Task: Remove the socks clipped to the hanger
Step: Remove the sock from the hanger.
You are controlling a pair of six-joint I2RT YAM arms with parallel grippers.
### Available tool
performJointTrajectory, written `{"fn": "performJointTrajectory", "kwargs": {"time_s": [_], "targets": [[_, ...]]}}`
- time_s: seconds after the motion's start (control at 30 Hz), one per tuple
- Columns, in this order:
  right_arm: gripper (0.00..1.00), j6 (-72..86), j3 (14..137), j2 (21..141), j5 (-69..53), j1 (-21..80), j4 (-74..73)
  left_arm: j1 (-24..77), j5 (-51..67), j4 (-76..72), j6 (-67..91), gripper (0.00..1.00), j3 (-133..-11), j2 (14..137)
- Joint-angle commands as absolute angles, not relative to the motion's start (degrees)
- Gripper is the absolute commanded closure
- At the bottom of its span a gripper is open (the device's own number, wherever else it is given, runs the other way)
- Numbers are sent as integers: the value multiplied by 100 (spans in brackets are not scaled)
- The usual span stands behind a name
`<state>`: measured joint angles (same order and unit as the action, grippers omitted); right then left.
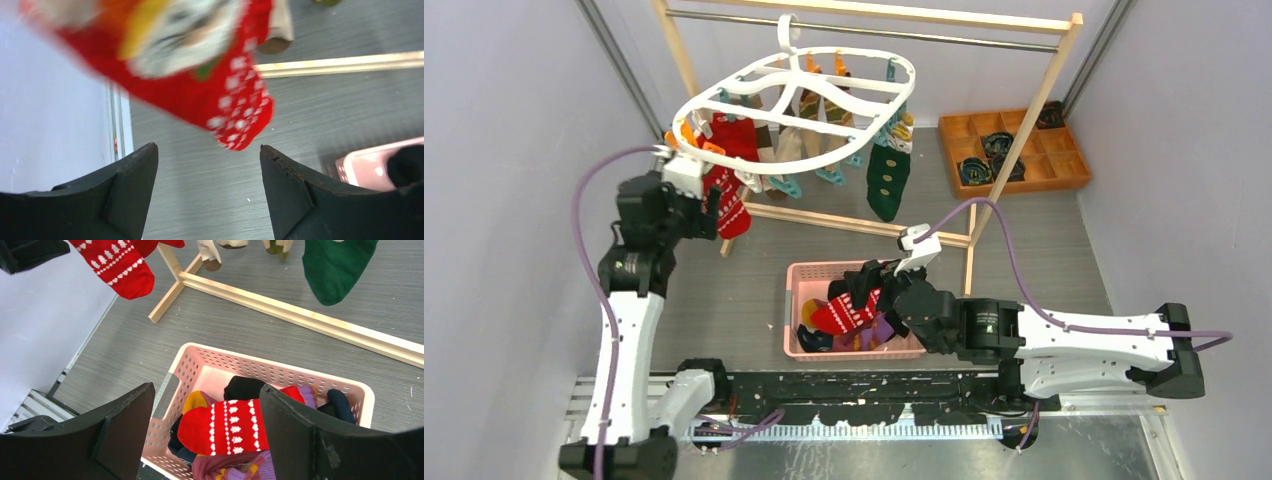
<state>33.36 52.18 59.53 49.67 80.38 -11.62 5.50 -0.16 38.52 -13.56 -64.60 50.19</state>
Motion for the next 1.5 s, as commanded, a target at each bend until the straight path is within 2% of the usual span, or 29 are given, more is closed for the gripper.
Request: {"fn": "performJointTrajectory", "kwargs": {"time_s": [0.0, 0.1, 0.23, 0.33, 0.5, 0.6, 0.73, 0.87, 1.0, 1.17, 1.27, 1.47], "targets": [[18, 3357, 5195, 5670, 5104, 8079, -874, -1004, 2033, 3378, -524, 25, -6928, 5370], [19, 3349, 5211, 5649, 5093, 8090, -852, -1372, 3822, 3384, -479, 27, -6956, 5452], [20, 3340, 5237, 5687, 5102, 8093, -826, -1372, 4968, 2750, -327, 30, -6580, 5231], [21, 3363, 5238, 5711, 5106, 8090, -827, -1371, 4934, 2640, -365, 33, -6491, 5269], [24, 3418, 5198, 5607, 5096, 8118, -818, -1407, 4123, 2233, -796, 42, -6179, 5244], [24, 3399, 5222, 5400, 5176, 8105, -816, -1679, 4565, 2281, -848, 44, -6131, 5310], [24, 2884, 5469, 5191, 5130, 8087, -528, -1975, 5328, 2606, -1050, 40, -6072, 5182], [21, 2229, 6104, 5733, 5144, 8026, -592, -2279, 5804, 3309, -1399, 36, -6032, 4985], [19, 2389, 6292, 6041, 4245, 7278, -305, -2842, 5943, 3691, -1246, 28, -6001, 5191], [19, 2661, 6786, 6860, 3302, 6335, -423, -3287, 6145, 3175, -652, 22, -6216, 5977], [21, 3016, 6743, 7112, 2730, 5556, -148, -3270, 6095, 2165, -53, 21, -6164, 6149], [23, 3265, 6731, 7230, 2575, 4582, -29, -2855, 5970, 1526, 172, 17, -6447, 6635]]}}
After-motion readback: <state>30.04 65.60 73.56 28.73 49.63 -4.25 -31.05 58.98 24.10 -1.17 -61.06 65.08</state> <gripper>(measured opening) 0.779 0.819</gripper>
